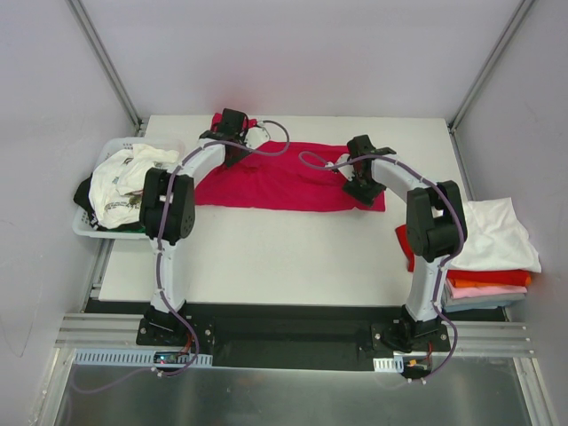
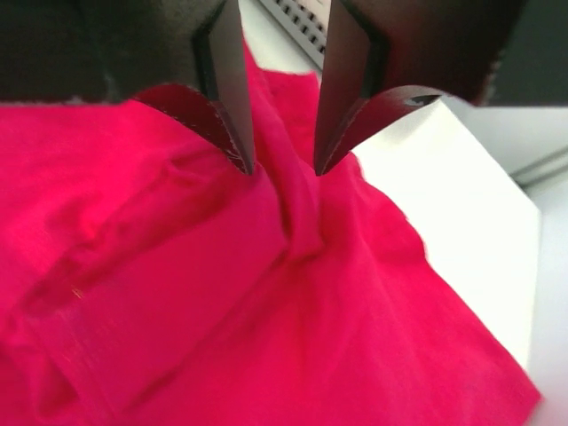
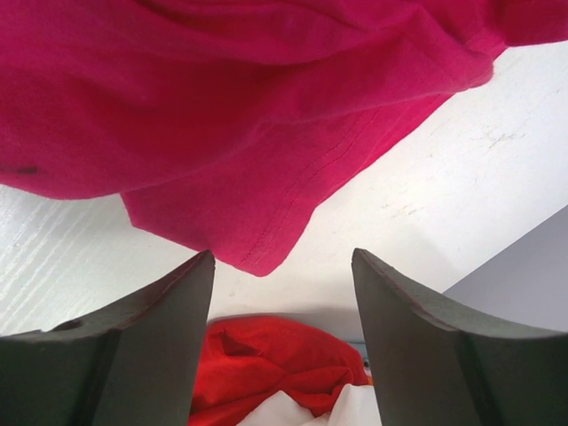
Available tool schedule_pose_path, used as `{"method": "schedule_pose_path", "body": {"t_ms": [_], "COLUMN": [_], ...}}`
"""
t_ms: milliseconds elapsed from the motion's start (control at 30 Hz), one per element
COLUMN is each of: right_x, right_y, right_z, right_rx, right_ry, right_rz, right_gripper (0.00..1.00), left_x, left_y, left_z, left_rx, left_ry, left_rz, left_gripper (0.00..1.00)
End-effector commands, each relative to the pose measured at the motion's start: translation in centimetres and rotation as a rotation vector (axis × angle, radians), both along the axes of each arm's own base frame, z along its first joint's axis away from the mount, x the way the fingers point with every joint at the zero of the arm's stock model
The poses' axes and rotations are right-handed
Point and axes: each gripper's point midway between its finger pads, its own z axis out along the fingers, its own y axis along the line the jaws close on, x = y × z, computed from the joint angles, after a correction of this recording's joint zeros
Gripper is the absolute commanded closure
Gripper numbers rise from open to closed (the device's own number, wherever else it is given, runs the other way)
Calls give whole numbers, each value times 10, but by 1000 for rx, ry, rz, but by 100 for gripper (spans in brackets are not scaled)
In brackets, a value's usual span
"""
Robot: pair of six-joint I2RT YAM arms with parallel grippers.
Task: Fold and stack the t-shirts
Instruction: Fold the flattened tshirt in 1/3 of the way
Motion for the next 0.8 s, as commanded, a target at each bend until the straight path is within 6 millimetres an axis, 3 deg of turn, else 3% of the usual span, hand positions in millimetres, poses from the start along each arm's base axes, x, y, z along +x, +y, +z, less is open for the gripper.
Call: {"method": "schedule_pose_path", "body": {"t_ms": [0,67,100,300,433,533,633,767], "right_x": [4,5,5,9,16,23,31,43], "right_y": [1,3,5,12,14,16,20,21], "right_z": [29,31,32,32,35,34,32,27], "right_rx": [45,55,70,110,120,122,131,145], "right_ry": [-86,-97,-98,-107,-132,-141,-149,-155], "right_rz": [-23,-28,-30,-39,-42,-44,-41,-52], "right_gripper": [30,25,16,10,4,1,0,0], "left_x": [-25,-36,-45,-67,-70,-73,-73,-72], "left_y": [-2,-1,1,1,-4,-9,-13,-13], "left_z": [40,46,39,34,26,9,-3,-12], "left_rx": [-93,-109,-106,-133,-156,-168,-186,-218], "left_ry": [-37,-37,-16,18,46,103,145,199], "left_rz": [14,13,13,5,-7,-8,-5,21], "left_gripper": [61,53,51,38,26,19,7,1]}}
